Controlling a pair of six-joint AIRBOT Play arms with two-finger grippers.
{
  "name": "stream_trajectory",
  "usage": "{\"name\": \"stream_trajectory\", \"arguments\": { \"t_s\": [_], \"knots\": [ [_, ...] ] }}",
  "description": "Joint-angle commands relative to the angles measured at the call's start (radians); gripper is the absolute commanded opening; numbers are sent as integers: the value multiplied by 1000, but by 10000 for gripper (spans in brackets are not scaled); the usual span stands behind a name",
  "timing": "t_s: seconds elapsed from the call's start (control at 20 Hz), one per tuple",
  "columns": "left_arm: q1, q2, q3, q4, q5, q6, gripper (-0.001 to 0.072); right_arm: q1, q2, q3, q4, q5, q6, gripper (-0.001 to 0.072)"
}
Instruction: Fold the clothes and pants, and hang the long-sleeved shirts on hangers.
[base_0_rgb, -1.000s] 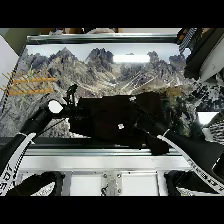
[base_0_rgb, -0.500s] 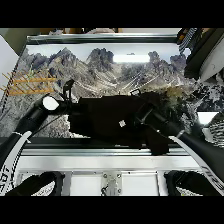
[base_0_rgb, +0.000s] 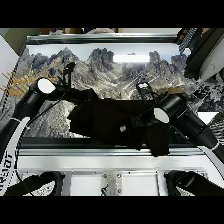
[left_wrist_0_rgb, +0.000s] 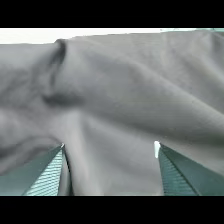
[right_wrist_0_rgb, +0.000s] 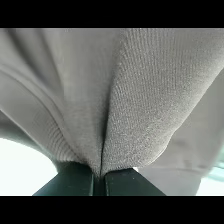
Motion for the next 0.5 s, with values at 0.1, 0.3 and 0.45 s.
{"name": "stream_trajectory", "arguments": {
  "t_s": [0.1,0.3,0.45],
  "knots": [
    [-113,56,-50,0,33,-49,607,-105,3,5,103,-63,93,27],
    [-336,129,-263,6,209,-150,607,-126,3,5,156,-90,108,27],
    [-518,106,-335,117,338,-288,607,-126,3,5,196,-119,119,27]
  ]
}}
